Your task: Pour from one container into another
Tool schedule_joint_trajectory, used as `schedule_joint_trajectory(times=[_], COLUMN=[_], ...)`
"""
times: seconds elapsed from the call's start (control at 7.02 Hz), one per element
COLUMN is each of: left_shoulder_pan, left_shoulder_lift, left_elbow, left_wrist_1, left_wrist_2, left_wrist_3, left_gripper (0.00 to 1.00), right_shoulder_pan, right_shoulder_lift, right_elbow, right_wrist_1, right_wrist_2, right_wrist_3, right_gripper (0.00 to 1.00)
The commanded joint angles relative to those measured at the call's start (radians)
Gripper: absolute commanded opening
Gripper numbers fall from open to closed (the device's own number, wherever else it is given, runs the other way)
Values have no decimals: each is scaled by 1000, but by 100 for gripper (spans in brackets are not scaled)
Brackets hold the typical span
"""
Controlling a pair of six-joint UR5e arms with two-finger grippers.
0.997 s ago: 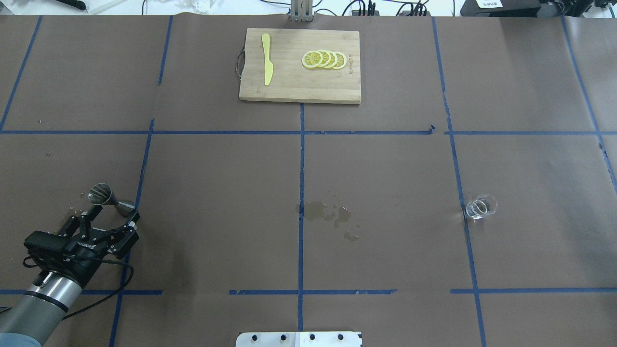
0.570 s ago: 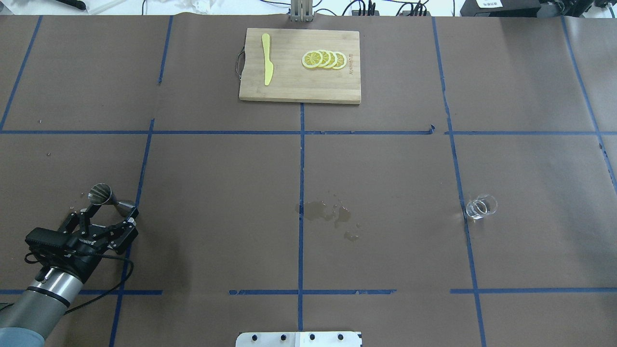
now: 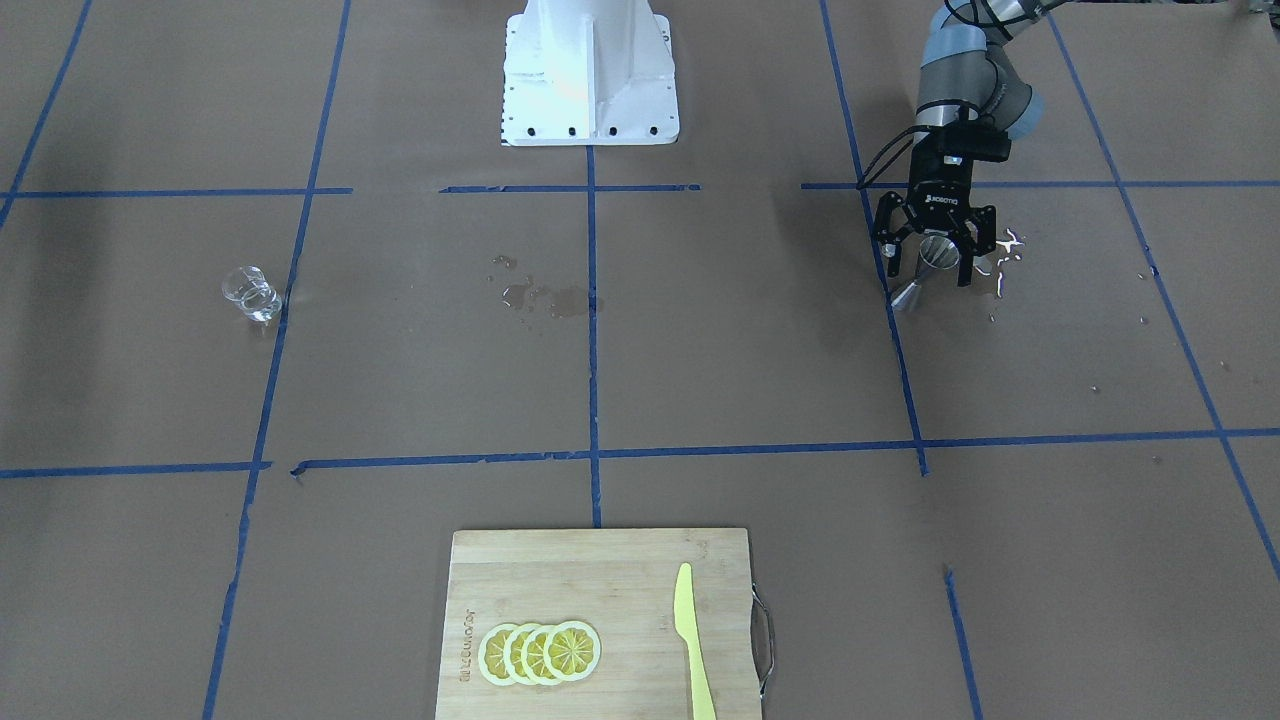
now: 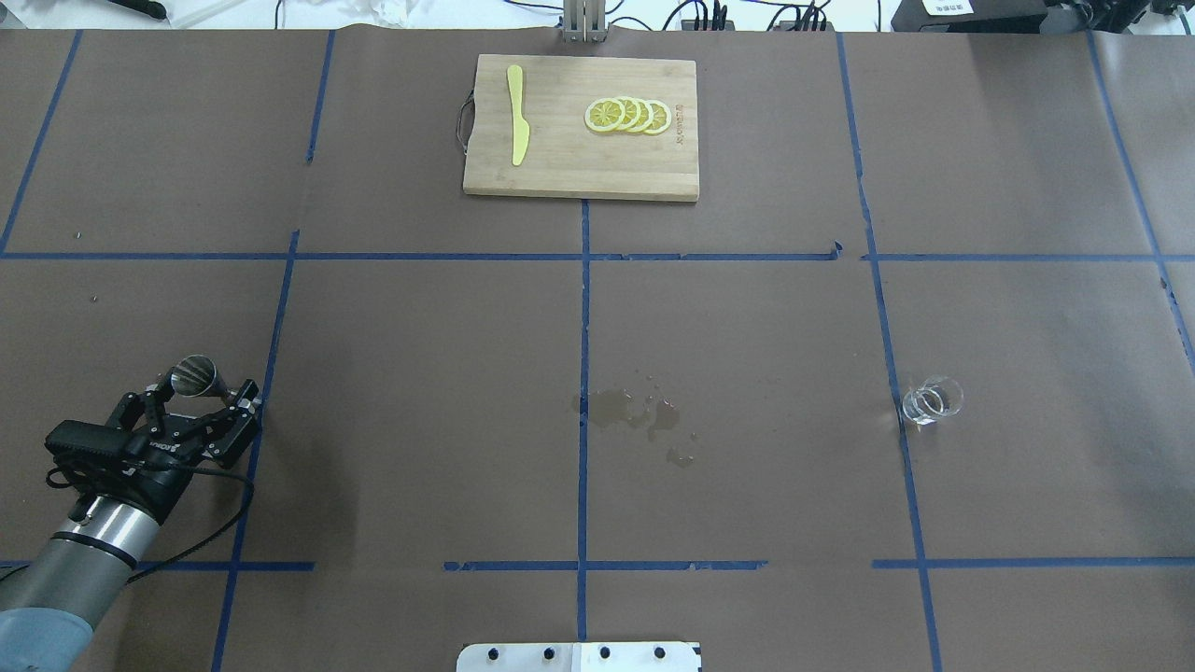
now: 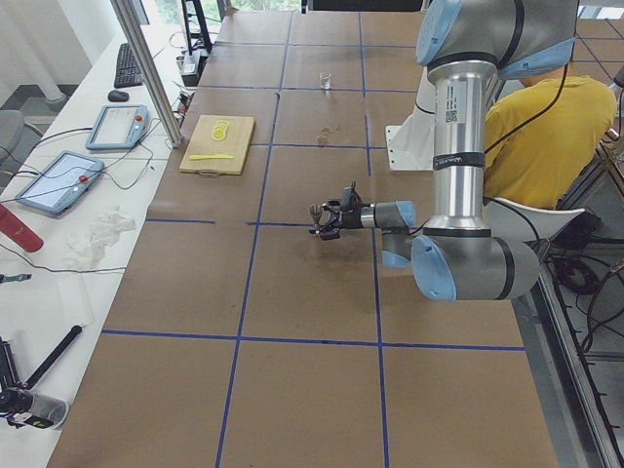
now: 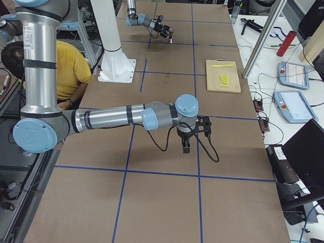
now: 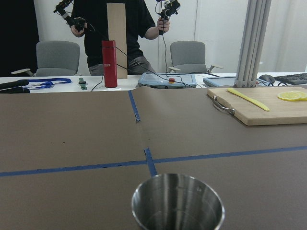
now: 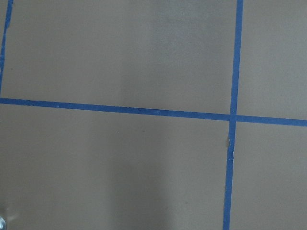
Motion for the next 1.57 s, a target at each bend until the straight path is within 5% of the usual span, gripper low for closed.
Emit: schedule_joint_trajectory(times=[0.0,0.14,0.85,1.42], left_shoulder_pan=[-3,-3,-4,-10], left_shoulder_lift=[-12,-12,-12,-14], left_elbow=[18,18,11,-38], left_wrist_1=[0,0,-6,-26], left_wrist_2=[-9,-18,-21,-38], left_wrist_3=[0,0,11,29], left_gripper=[97,90,6,0], right_shoulder_pan=[0,0,0,0], right_shoulder_lift=[2,2,2,8], right_elbow=[0,0,-2,8], right_wrist_1=[0,0,1,1], right_wrist_2=[-1,-1,-1,1], right_wrist_3=[0,0,-2,-6], right_gripper=[100,100,100,100])
